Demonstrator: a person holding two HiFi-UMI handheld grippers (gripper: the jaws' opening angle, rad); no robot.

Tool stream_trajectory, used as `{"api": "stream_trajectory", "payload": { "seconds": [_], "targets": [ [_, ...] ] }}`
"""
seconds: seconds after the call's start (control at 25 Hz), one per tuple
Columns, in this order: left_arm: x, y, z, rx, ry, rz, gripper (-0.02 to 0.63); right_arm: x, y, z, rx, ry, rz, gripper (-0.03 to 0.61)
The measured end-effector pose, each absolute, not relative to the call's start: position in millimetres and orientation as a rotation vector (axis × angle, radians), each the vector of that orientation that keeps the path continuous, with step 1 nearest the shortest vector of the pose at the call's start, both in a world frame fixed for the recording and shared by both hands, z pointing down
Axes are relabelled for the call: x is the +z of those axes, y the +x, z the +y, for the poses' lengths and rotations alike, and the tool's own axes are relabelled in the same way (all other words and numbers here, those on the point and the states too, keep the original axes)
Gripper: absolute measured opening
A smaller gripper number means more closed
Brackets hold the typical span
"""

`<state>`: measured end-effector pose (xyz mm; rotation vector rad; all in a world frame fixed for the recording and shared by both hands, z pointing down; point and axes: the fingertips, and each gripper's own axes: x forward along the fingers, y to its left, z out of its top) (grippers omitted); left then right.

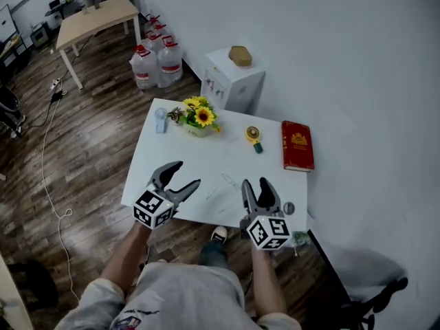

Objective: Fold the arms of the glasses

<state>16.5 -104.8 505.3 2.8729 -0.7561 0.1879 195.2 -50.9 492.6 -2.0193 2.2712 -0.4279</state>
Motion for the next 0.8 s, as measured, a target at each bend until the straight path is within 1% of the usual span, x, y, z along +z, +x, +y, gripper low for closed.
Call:
{"api": "stream_trajectory", "payload": {
  "seconds": [0.04, 0.36, 0.6, 0.8],
  "targets": [
    [506, 24, -114, 0.187, 2.864, -0.784, 0.302, 490, 205, -63, -0.422, -1.995, 2.295, 0.216],
    [514, 68, -175, 0.186, 2.779, -1.004, 0.302, 509, 257, -138, -0.517, -1.793, 2.457, 0.221],
    [519, 86, -191, 0.167, 2.691, -1.129, 0.302, 521, 271, -172, -0.582, -1.607, 2.620, 0.215],
    [529, 77, -190, 0.200, 2.645, -1.198, 0.302, 542, 261, -190, -0.674, -1.490, 2.678, 0.207]
  ]
}}
